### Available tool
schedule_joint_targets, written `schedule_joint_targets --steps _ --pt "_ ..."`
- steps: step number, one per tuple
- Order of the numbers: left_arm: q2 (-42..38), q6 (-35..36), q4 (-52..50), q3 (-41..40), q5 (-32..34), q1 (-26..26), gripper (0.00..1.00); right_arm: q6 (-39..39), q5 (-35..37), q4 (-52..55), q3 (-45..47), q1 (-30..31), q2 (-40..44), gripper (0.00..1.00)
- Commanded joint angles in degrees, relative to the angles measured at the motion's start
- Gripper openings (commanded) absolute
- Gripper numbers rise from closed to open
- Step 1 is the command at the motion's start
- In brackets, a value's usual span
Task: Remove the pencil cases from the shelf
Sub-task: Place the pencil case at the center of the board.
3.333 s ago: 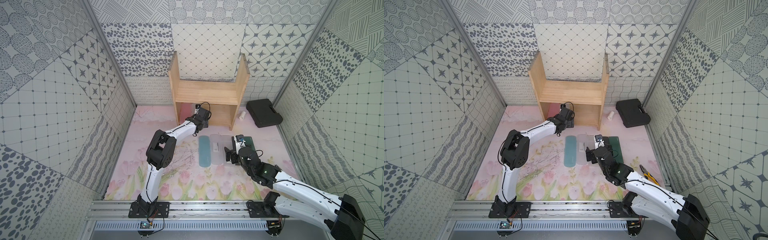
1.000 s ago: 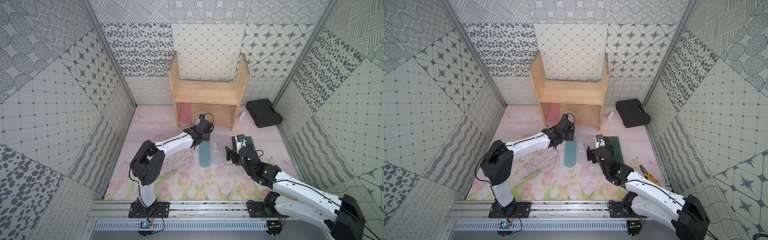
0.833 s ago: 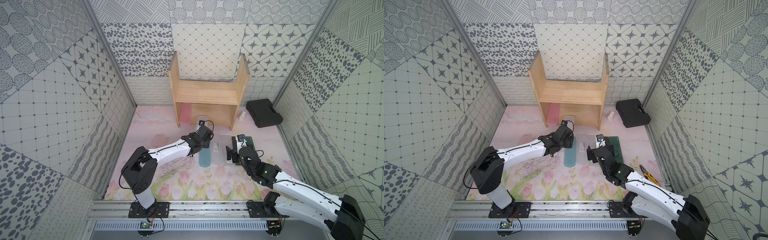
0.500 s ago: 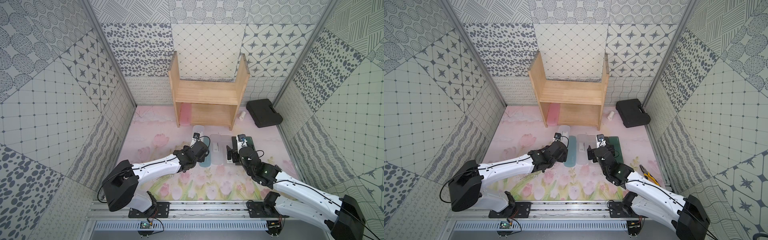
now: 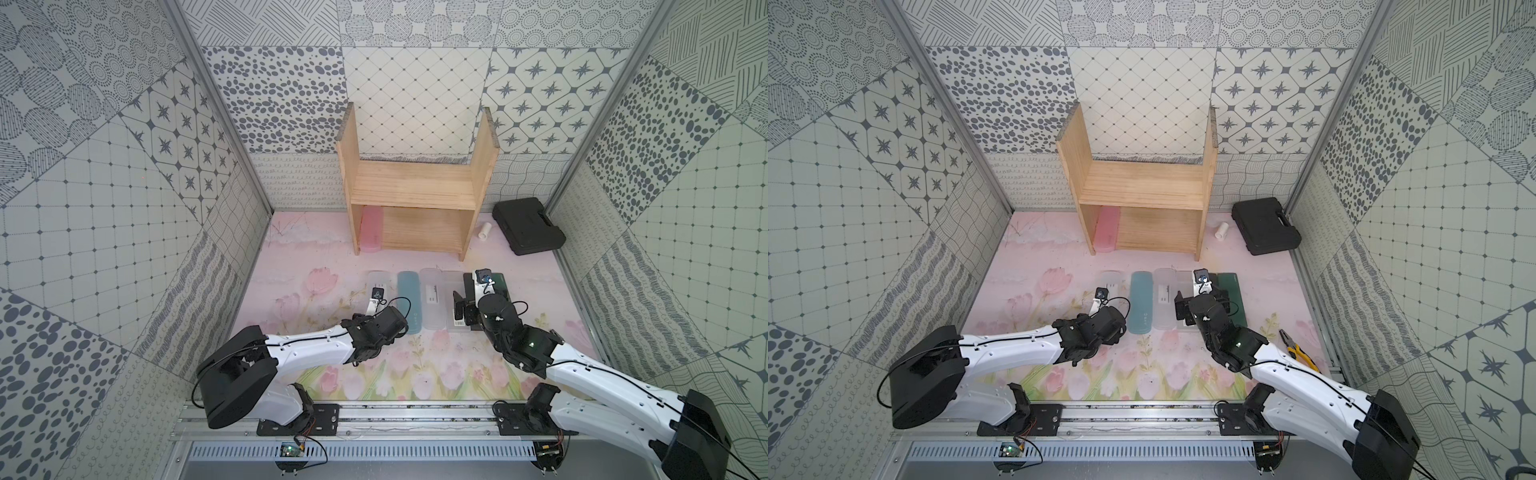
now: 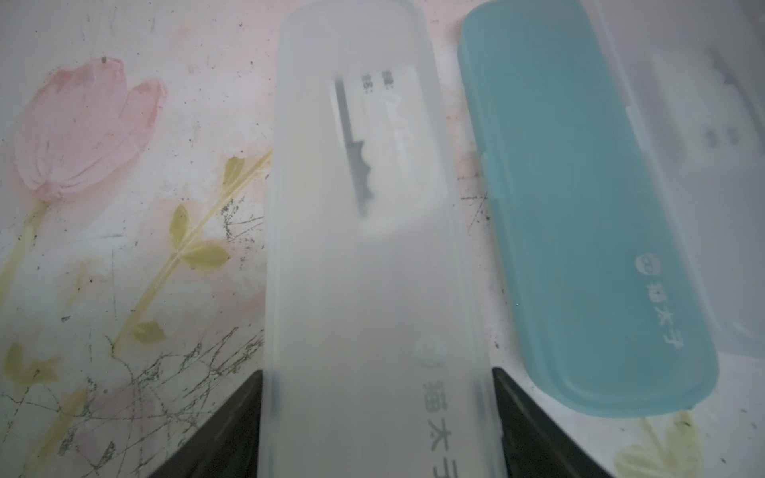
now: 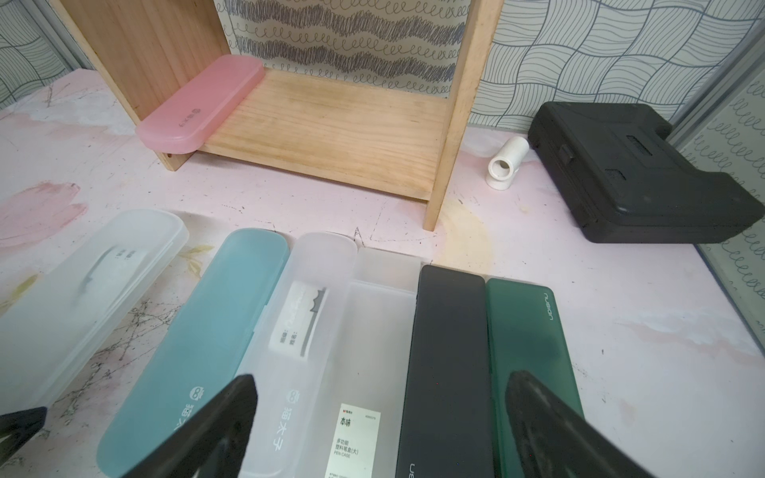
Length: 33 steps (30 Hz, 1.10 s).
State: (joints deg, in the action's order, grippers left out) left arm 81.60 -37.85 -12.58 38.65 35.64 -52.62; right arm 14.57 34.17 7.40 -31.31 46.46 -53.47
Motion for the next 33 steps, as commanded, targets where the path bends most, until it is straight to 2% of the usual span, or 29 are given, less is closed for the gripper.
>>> schedule_joint_targets --steps 1,18,24,29,33 --pt "2.9 -1.9 6.4 0.0 3.0 -0.1 0.69 0.0 1.0 -1.9 1.1 -0.2 1.1 0.98" --pt "11.2 0.0 11.8 2.1 1.3 -0.1 0.7 0.1 0.8 -1.9 1.4 -0.2 1.6 0.98" --pt "11.8 -0.5 10.3 2.7 1.7 0.0 0.86 0.0 0.7 -1.9 1.3 -0.1 1.6 0.98" --pt "10.4 -1.3 6.8 3.3 3.1 -0.1 0.93 0.0 0.6 -1.9 1.3 -0.2 1.6 0.98" --pt "7.1 -1.2 3.5 4.1 4.4 -0.1 0.96 0.1 0.6 -1.9 1.3 -0.2 1.5 0.98"
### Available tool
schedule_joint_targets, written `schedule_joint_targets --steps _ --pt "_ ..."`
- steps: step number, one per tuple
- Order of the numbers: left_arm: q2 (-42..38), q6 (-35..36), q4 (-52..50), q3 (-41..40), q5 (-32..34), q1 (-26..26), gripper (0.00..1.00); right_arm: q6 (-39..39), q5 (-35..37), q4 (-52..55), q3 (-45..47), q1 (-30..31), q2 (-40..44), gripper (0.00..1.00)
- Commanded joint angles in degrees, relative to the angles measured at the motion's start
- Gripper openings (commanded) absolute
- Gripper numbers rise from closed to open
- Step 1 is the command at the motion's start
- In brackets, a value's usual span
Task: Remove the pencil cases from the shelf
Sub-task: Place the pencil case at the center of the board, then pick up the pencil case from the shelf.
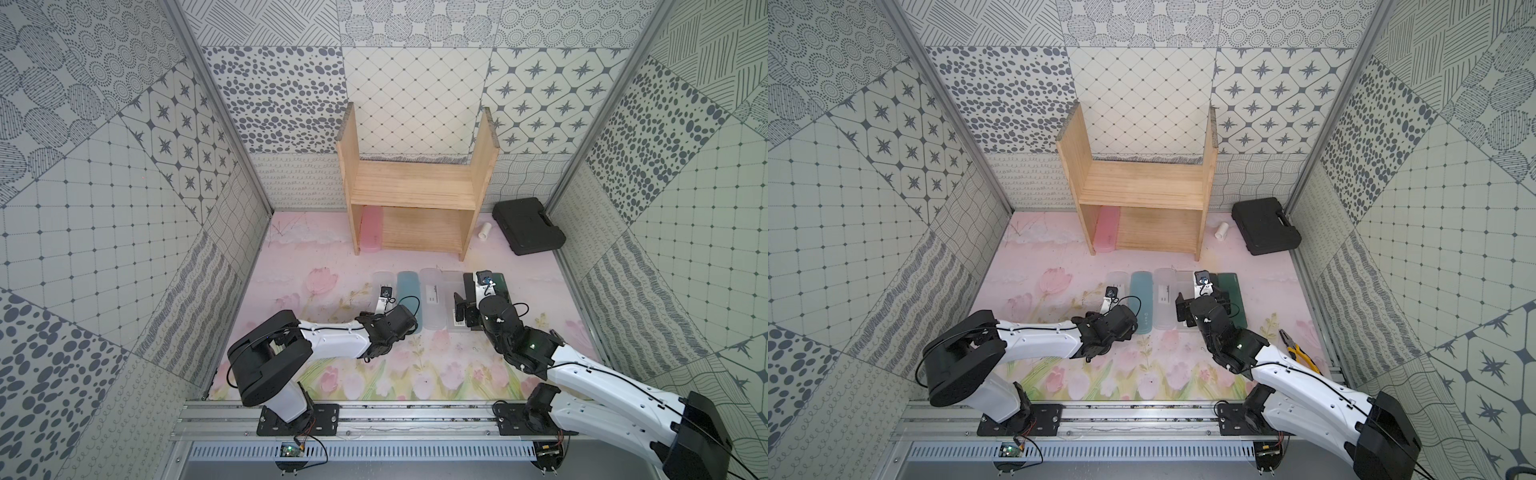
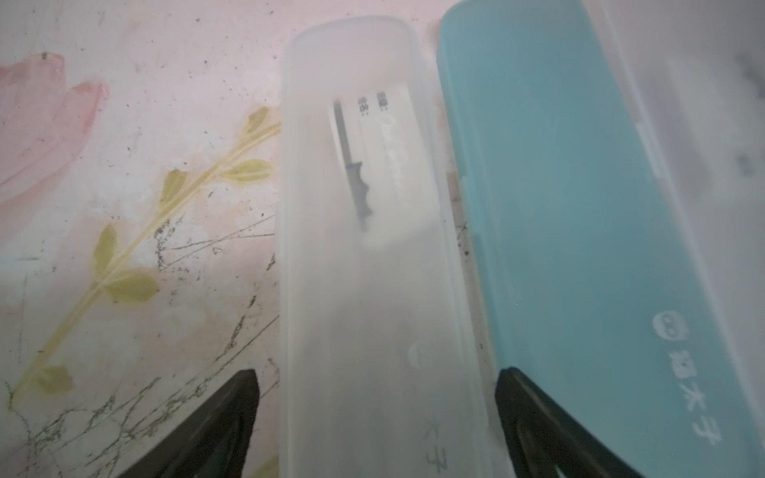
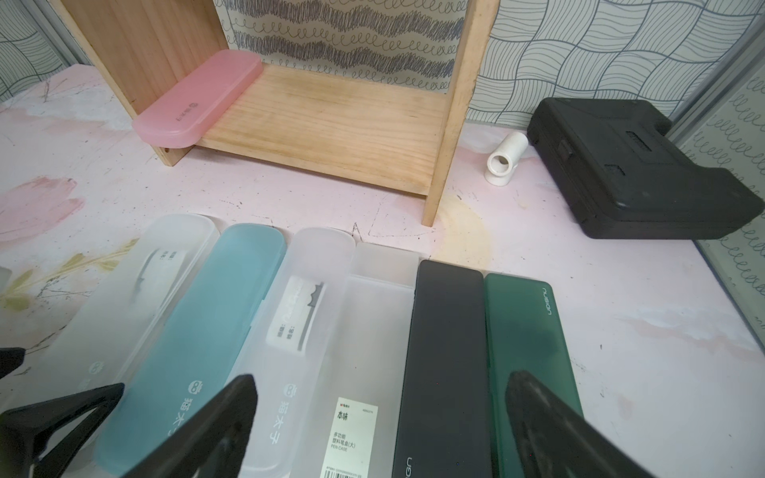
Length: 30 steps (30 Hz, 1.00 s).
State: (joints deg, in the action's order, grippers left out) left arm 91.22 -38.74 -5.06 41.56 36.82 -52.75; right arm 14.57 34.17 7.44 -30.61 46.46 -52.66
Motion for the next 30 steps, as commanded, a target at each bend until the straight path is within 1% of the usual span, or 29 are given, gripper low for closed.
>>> schedule_joint_targets --steps 1,6,10,13,15,20,22,25,30 --pt "-3.8 -0.1 -5.1 1.6 3.7 0.0 0.97 0.2 0.5 -1.9 0.6 -0.2 0.8 0.98" --pt "-9.4 3.1 -8.0 3.9 4.1 0.8 0.99 -0.1 -0.1 -1.9 0.7 -0.2 1.2 0.98" --pt "-13.1 5.7 -9.0 6.9 -1.2 4.5 0.99 -1.1 -1.1 -3.0 1.3 -0.1 1.7 0.98" --pt "-14.0 8.9 -8.3 9.2 -3.7 7.3 1.0 -1.2 -1.7 -4.2 2.1 -0.1 2.4 0.98" --pt "-13.5 10.3 -7.8 10.9 -7.3 10.3 0.99 -1.3 -2.0 -4.7 2.5 -0.1 3.0 0.98" --pt "-11.2 13.1 -2.0 12.6 -18.3 18.8 1.0 -1.3 -2.7 -5.2 2.8 -0.1 3.4 0.98" --pt "-8.7 13.7 -0.4 14.1 -22.1 21.8 1.0 -1.4 -2.9 -5.2 2.8 -0.2 3.2 0.98" --pt "-3.9 14.6 0.6 17.3 -24.7 24.6 1.0 -1.5 -2.8 -5.2 2.7 -0.2 3.2 0.98" --pt "4.0 15.7 2.2 22.6 -26.2 28.1 1.0 -1.5 -3.0 -5.2 2.8 -0.2 3.2 0.98"
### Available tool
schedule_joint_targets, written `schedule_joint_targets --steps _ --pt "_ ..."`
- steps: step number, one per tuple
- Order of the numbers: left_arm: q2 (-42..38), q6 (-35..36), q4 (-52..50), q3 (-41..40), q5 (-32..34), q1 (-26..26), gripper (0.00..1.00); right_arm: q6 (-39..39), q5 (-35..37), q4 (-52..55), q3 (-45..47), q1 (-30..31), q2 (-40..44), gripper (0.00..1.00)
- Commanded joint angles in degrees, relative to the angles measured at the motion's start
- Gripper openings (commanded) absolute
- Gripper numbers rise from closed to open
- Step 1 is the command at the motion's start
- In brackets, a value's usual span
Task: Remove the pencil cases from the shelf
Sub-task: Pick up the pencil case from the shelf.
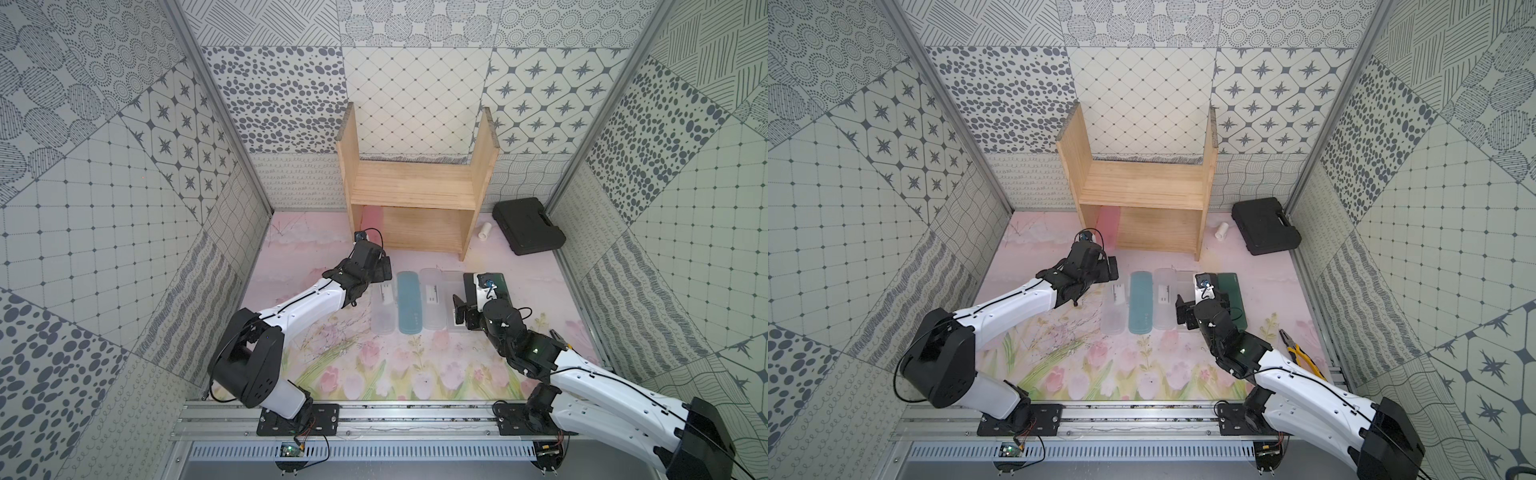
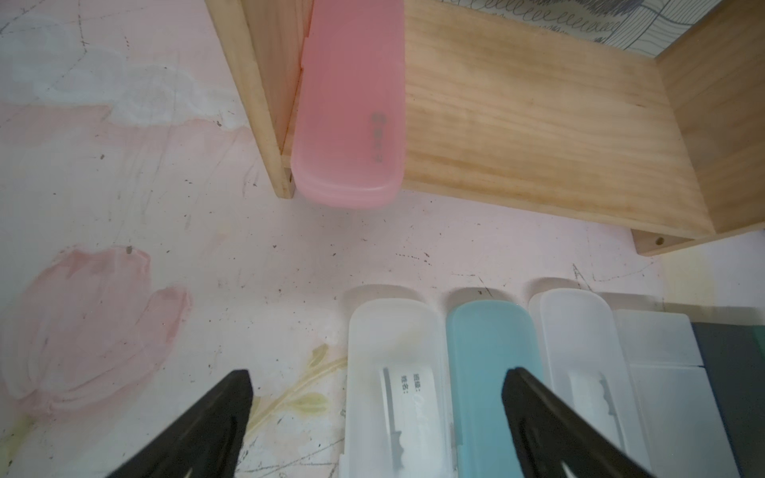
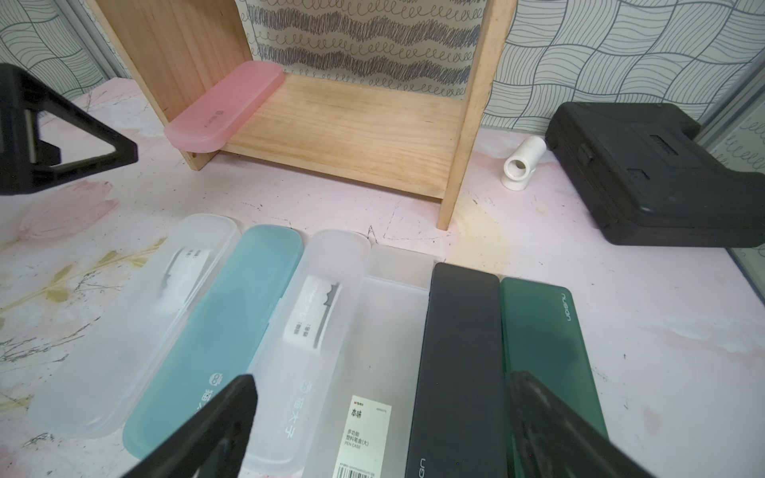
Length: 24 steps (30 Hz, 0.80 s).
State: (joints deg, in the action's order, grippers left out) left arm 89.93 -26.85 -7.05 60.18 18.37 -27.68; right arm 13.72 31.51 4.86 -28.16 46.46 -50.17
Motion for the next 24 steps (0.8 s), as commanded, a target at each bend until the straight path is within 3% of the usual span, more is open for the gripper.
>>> schedule_joint_targets --steps 1,10,24 --pt "6.8 3.9 4.6 5.3 -8.1 3.8 1.0 -0.7 -0.4 -2.6 0.4 -0.2 0.7 0.98" --pt "16.8 7.1 5.3 13.7 -5.5 6.4 0.99 -2.0 -1.9 -2.3 0.7 -0.2 1.8 0.98" --pt "21.8 11.8 12.0 14.0 0.9 6.6 0.97 -2.4 -1.9 -3.2 1.5 -0.2 2.5 0.98"
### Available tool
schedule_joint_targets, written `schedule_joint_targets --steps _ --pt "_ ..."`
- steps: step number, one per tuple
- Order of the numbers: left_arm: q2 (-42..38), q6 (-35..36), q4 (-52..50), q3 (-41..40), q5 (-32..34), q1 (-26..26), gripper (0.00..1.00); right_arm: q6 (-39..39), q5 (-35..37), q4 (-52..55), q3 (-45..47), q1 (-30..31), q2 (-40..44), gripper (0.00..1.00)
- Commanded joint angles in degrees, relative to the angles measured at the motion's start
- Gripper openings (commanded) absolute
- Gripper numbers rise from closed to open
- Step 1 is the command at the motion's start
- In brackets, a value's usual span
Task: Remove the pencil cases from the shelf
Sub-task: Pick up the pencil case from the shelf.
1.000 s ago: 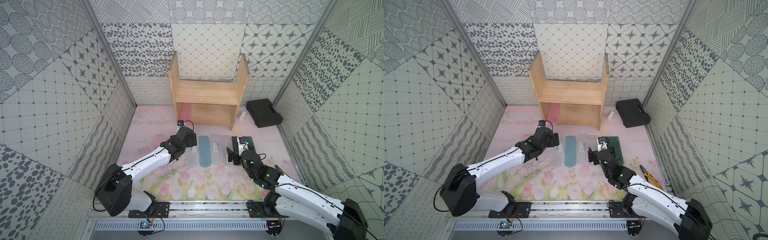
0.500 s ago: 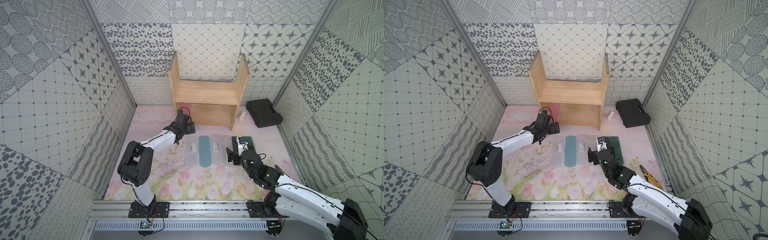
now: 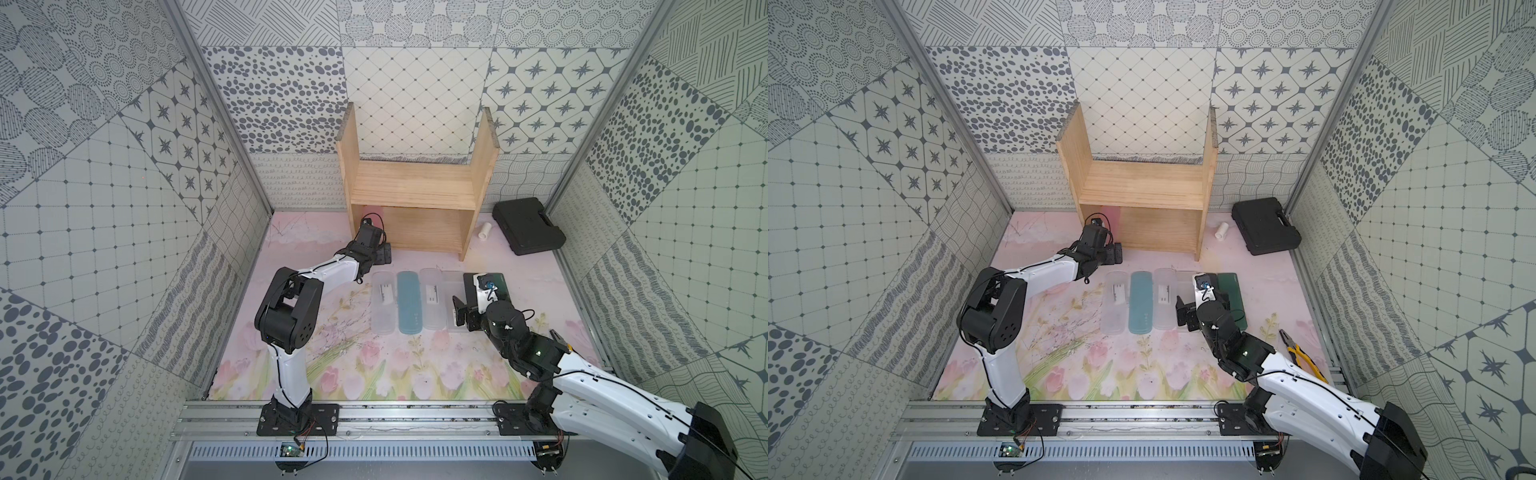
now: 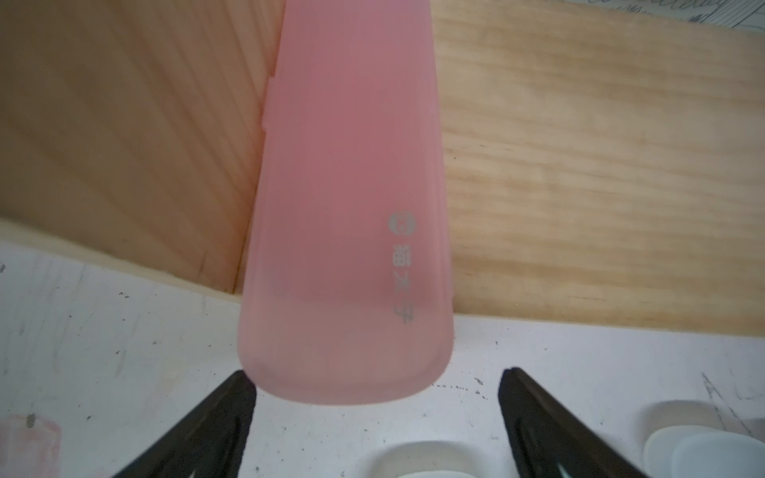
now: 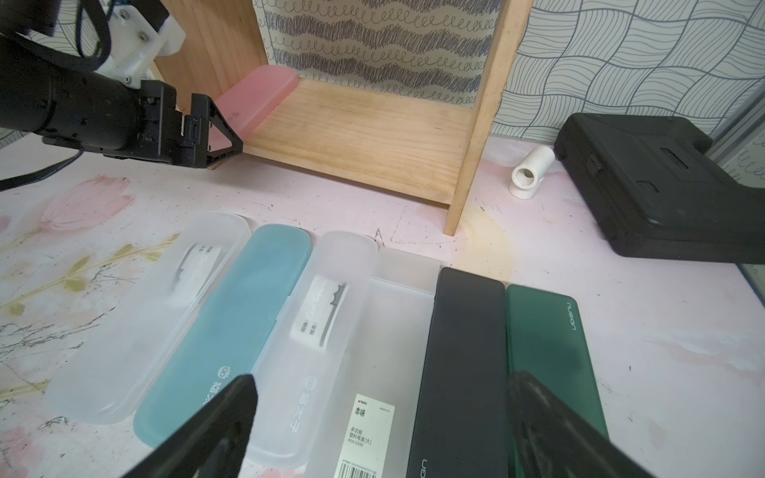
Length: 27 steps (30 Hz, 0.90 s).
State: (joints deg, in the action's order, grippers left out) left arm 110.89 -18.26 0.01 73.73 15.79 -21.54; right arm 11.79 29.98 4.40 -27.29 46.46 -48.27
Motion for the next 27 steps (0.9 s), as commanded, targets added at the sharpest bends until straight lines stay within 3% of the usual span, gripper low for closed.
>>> schedule_joint_targets --steps 1,14,27 --pt "1.1 3.3 5.1 0.5 3.5 0.5 0.97 -0.5 -0.4 -2.9 0.7 -0.1 0.5 0.98" --pt "2.5 4.8 6.7 1.9 2.0 1.3 0.97 -0.6 -0.1 -3.2 0.8 -0.2 -0.1 0.98" --pt "3.4 4.1 6.5 3.7 -0.8 1.2 0.88 -0.8 0.2 -3.3 0.8 -0.1 -0.4 0.98"
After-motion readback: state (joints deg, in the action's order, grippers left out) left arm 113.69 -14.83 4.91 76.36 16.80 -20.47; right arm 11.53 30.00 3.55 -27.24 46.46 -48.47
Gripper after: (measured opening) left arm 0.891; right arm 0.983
